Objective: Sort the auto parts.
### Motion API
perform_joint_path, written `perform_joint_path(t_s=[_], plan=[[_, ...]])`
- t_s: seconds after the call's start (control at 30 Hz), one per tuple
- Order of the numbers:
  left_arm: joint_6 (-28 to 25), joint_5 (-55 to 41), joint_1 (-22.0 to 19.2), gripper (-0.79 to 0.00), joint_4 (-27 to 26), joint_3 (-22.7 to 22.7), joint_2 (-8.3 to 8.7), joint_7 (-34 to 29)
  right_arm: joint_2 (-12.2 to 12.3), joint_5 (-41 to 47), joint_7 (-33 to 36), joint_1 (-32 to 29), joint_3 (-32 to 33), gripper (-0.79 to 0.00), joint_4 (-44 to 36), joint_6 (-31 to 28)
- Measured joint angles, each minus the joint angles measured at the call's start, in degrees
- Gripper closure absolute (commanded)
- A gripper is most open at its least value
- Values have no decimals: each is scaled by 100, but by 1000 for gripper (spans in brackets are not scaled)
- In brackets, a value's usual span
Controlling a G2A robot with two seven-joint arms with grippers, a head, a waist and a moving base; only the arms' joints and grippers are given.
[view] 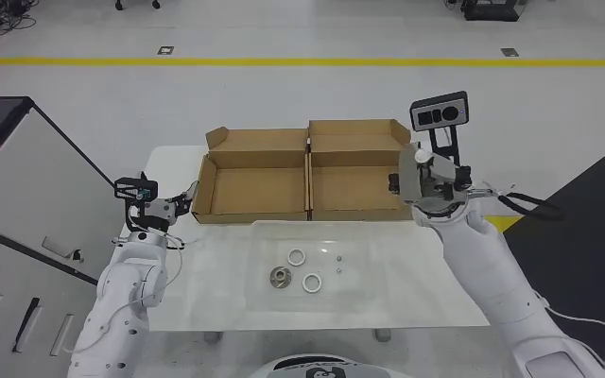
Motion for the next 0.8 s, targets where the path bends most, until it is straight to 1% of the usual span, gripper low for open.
perform_joint_path(t_s=[0.67, 0.8], plan=[[0, 0, 0, -785, 0, 0, 0, 0, -16, 90, 59, -9, 8, 0, -1, 17], [0, 0, 0, -785, 0, 0, 0, 0, -16, -140, -132, -67, 107, 0, 8, 125]])
